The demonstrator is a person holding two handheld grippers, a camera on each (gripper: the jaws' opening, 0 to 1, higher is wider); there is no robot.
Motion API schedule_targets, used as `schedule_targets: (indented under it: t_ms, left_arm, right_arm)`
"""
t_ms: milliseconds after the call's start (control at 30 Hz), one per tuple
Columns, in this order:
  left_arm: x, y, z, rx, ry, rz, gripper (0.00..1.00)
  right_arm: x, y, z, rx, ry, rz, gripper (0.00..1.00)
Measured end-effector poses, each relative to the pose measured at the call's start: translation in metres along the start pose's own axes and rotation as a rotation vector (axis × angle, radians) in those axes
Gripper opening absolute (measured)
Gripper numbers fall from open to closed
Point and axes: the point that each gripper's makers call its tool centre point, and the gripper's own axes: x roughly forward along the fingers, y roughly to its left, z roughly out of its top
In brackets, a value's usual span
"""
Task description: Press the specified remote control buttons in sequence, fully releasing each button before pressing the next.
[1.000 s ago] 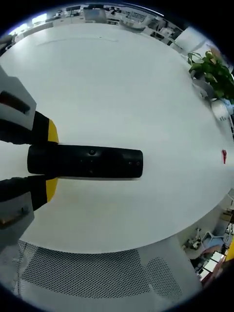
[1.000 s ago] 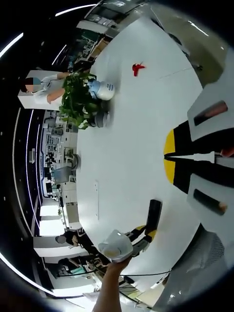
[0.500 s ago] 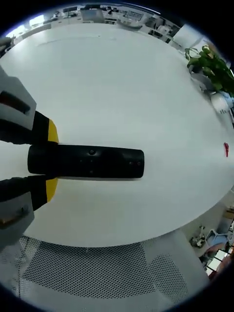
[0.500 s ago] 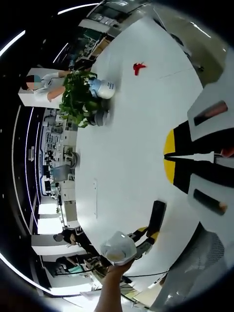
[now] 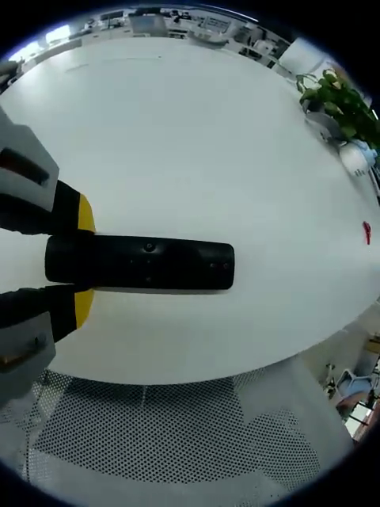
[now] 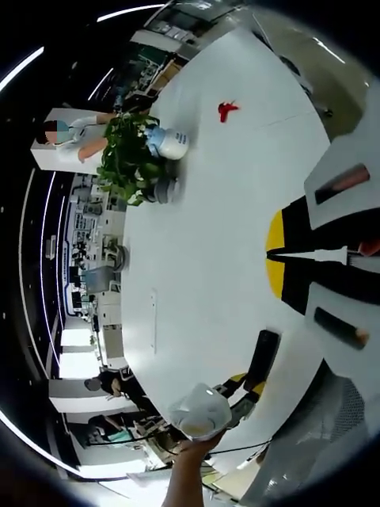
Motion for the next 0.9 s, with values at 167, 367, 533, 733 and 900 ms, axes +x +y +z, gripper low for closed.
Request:
schedule_targets:
  t_ms: [167, 367, 533, 733, 900]
  left_arm:
    - [0.000, -0.008, 0.000, 0.003, -0.006, 0.000, 0.23]
    - [-0.001, -0.015, -0.001, 0.008, -0.008, -0.002, 0.23]
    - [-0.001, -0.022, -0.002, 0.013, -0.015, -0.003, 0.23]
    - [-0.002, -0.032, -0.002, 0.013, -0.028, -0.004, 0.23]
    - [-0.002, -0.037, -0.002, 0.005, -0.042, -0.006, 0.23]
  right_arm:
    - [0.000, 0.001, 0.000, -0.002, 0.001, 0.002, 0.00]
    - [0.000, 0.001, -0.001, -0.006, 0.004, -0.002, 0.00]
    - [-0.001, 0.000, -0.001, 0.004, 0.005, -0.007, 0.00]
    - [-0.001, 0.000, -0.001, 0.003, 0.007, -0.012, 0.00]
    - [-0.001, 0.001, -0.001, -0.002, 0.012, -0.007, 0.00]
